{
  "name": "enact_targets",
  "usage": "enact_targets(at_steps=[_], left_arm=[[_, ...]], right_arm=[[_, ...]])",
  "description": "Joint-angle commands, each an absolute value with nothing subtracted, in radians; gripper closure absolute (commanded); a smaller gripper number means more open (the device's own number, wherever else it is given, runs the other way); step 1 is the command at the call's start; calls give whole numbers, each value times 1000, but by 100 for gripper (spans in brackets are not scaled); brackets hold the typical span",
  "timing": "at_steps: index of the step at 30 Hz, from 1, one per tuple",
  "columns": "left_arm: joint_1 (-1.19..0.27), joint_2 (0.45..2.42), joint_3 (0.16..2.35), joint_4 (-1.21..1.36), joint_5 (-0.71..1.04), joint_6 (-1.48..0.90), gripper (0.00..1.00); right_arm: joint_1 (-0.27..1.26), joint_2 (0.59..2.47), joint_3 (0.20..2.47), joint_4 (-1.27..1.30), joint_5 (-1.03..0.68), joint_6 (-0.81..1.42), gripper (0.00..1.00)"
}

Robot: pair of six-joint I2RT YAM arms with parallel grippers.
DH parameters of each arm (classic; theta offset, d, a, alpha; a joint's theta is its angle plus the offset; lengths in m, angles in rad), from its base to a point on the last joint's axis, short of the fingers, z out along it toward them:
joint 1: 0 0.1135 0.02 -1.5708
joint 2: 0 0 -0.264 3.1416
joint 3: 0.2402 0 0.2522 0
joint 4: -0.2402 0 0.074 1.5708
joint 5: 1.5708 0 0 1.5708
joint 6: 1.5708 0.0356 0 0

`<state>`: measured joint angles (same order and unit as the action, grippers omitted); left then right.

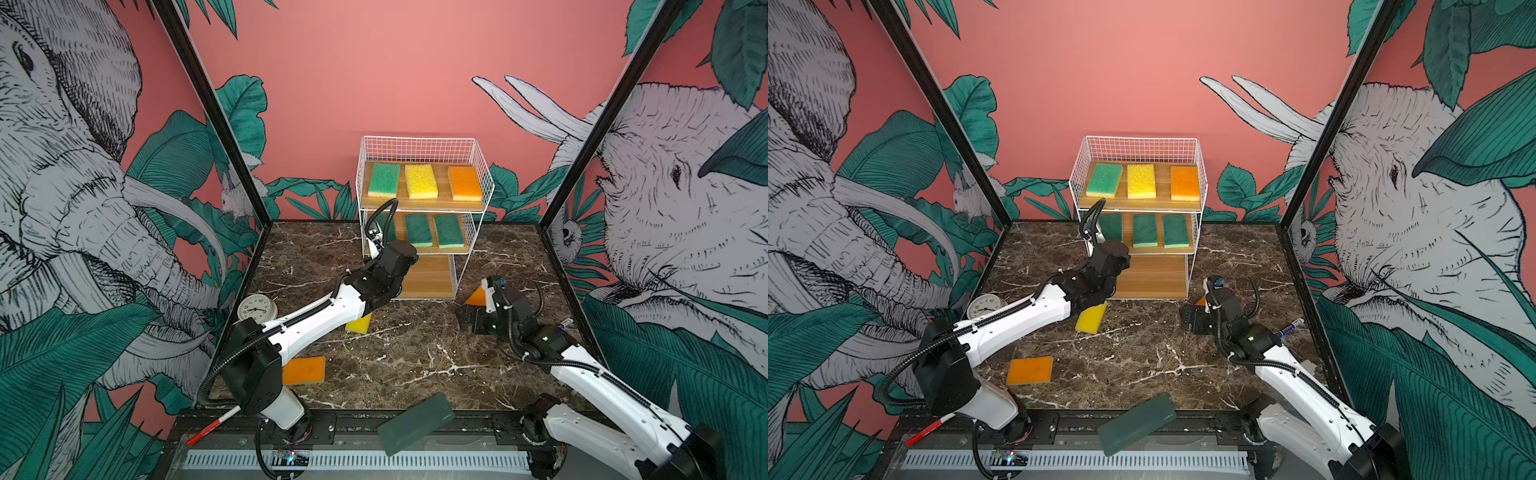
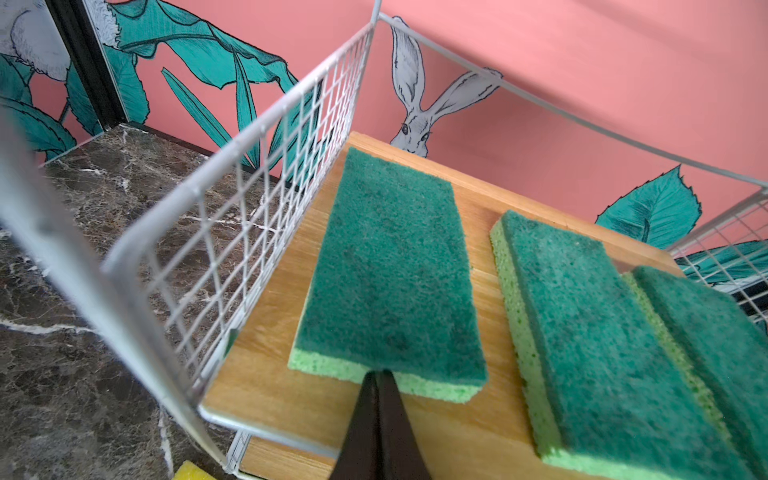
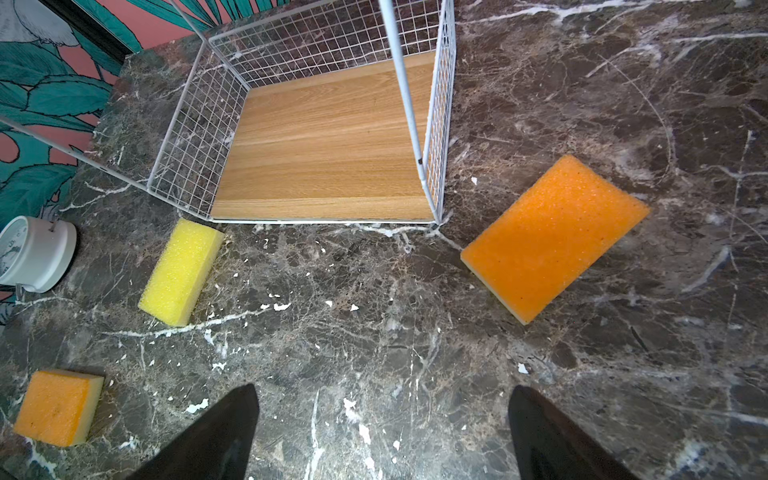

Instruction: Place and organize the cleaning sponges onto the shelf

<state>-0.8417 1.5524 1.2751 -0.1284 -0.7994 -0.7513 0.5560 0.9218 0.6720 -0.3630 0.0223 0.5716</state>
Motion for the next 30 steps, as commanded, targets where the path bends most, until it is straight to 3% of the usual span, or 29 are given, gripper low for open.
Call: enact_targets(at_steps=[1,19,24,30], left_arm=[[-844,1539,1292,-138,-842,-770,95],[-991,1357,1211,-237,-974,-719,89],[-998,1216,1161,-431,-961,-795,81],[-997,1039,1152,-769,-922,-867,62]], right_arm=[[552,904,657,-337,37,560,4],[552,905,679,-370,49,558,2],[552,932,713,-435,72,559,1],[552,979,739,-500,103,576,0]])
